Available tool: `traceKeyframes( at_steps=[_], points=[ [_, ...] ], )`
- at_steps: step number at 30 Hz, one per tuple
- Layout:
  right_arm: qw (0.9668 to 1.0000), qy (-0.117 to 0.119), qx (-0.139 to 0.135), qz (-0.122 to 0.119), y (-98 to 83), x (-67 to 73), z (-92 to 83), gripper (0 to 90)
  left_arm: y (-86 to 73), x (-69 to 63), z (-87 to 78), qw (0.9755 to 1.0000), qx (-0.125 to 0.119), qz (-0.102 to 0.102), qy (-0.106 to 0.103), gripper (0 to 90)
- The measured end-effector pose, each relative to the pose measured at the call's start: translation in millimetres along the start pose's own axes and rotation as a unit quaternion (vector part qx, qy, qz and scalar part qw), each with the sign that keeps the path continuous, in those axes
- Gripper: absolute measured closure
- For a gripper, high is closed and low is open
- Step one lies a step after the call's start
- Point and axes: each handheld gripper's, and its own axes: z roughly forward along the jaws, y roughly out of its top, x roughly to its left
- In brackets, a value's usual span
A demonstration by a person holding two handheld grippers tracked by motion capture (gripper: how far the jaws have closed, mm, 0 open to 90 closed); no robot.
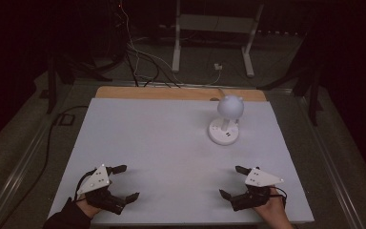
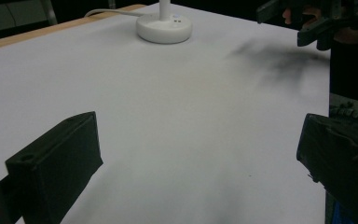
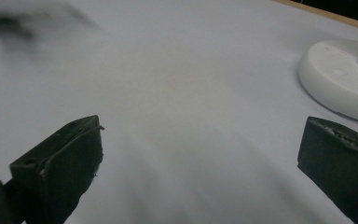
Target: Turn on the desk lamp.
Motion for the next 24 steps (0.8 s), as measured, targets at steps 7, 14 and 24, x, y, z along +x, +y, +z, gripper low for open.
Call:
traceKeyframes(
  at_steps=[7,14,24],
  points=[
    [0.9998,0.013,0.009,0.01,1.1,-1.1,2.8,0.0,2.0,-1.0,-0.5,1.0,-0.005,-0.004,-0.007,0.2],
    [0.9996,0.02,-0.003,0.018,6.6,-2.1,0.5,0.0,2.9,-1.6,-1.8,0.9999,-0.011,-0.002,0.007,0.2],
    [0.9992,0.03,-0.019,0.018,21.4,2.3,-1.1,0.0,3.4,-1.1,-2.4,0.9998,-0.01,-0.006,0.015,0.2]
  ],
)
